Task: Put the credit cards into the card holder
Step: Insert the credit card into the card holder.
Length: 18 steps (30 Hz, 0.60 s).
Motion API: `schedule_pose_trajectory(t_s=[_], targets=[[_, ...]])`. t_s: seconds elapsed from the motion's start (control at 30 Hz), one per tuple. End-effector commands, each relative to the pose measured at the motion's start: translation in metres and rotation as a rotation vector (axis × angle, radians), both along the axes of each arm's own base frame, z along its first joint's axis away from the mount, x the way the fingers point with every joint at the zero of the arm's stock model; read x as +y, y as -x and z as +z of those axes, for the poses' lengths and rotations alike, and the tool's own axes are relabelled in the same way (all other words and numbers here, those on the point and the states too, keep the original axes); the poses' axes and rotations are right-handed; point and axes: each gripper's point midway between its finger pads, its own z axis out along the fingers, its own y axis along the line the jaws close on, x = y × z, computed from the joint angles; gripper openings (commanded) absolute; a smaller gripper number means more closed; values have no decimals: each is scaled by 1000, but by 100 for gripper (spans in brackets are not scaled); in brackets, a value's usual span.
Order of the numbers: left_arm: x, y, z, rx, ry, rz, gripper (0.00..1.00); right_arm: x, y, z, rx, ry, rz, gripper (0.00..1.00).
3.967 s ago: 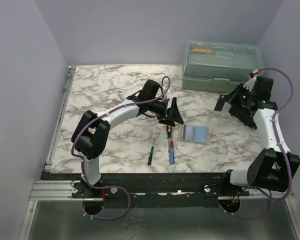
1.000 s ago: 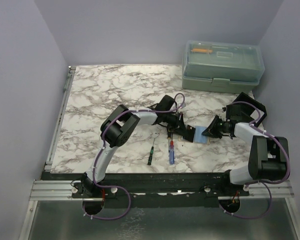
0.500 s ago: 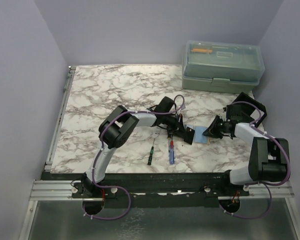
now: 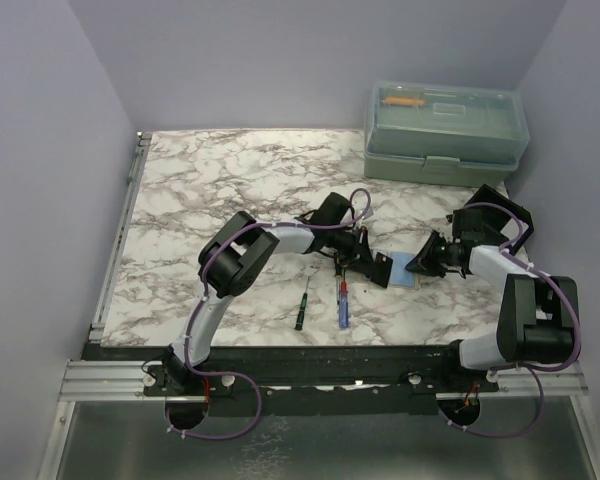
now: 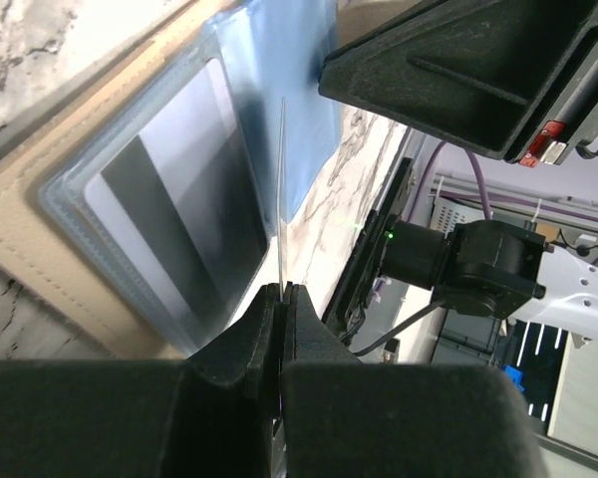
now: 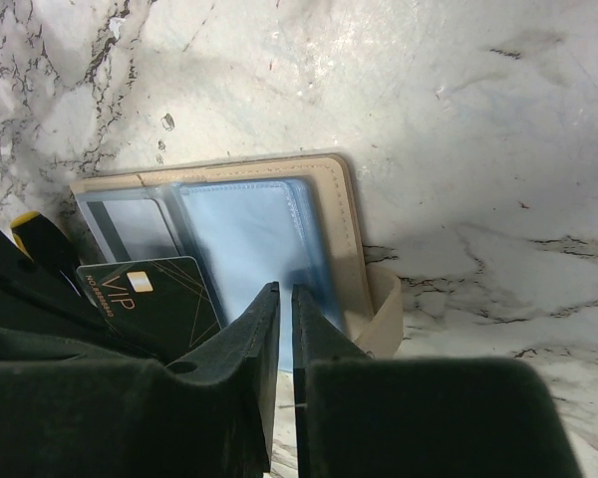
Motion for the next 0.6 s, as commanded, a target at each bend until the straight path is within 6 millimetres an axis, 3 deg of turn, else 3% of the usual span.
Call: schedule_pose_trajectory(t_s=[0.0, 0.57], targets=[[-11, 0, 7, 15, 45, -23, 0, -8, 3, -5, 29, 47, -3, 13], [4, -2, -11, 66, -9, 49, 0, -7, 2, -7, 34, 43, 5, 13]])
